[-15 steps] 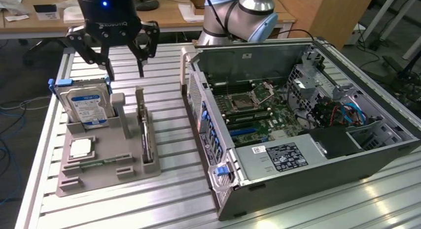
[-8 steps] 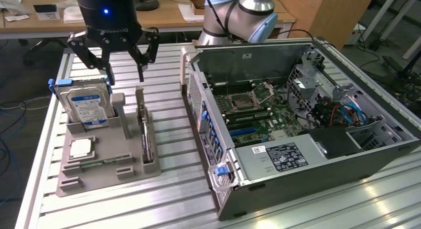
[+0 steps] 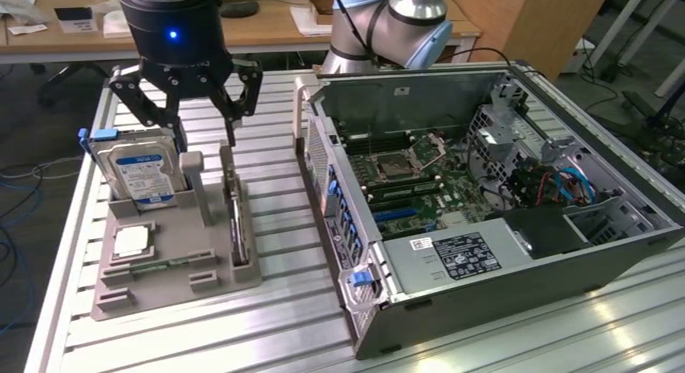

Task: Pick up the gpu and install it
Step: 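Pick up the gpu and move the gpu toward the slot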

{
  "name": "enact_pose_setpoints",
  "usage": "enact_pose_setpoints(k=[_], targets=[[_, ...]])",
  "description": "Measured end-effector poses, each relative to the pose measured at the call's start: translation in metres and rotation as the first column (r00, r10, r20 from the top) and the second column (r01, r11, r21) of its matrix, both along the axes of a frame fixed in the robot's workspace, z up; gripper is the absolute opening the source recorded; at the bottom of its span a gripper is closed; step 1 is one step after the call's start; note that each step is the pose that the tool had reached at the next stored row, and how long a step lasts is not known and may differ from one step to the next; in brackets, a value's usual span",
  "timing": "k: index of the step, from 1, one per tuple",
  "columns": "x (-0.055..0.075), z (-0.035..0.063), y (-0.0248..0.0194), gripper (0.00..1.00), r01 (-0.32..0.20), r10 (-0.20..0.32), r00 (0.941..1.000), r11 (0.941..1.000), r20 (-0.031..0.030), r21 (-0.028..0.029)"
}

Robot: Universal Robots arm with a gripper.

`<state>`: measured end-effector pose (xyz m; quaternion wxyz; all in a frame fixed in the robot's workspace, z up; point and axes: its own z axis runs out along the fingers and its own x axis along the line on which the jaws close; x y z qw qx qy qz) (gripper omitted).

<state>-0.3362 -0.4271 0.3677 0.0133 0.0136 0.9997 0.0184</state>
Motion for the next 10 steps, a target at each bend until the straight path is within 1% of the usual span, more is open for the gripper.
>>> enact_pose_setpoints(k=[4,9,10], targets=[[0.0,-0.0011,-0.0066,0.59,0.005,-0.005,1.0,1.0,-0.0003,0.0],[0.0,-0.0023,-0.0169,0.59,0.012,-0.012,0.9999,0.9999,-0.002,-0.0002],[0.001,-0.0033,-0.0176,0.59,0.013,-0.013,0.9999,0.9999,-0.0027,0.0001]])
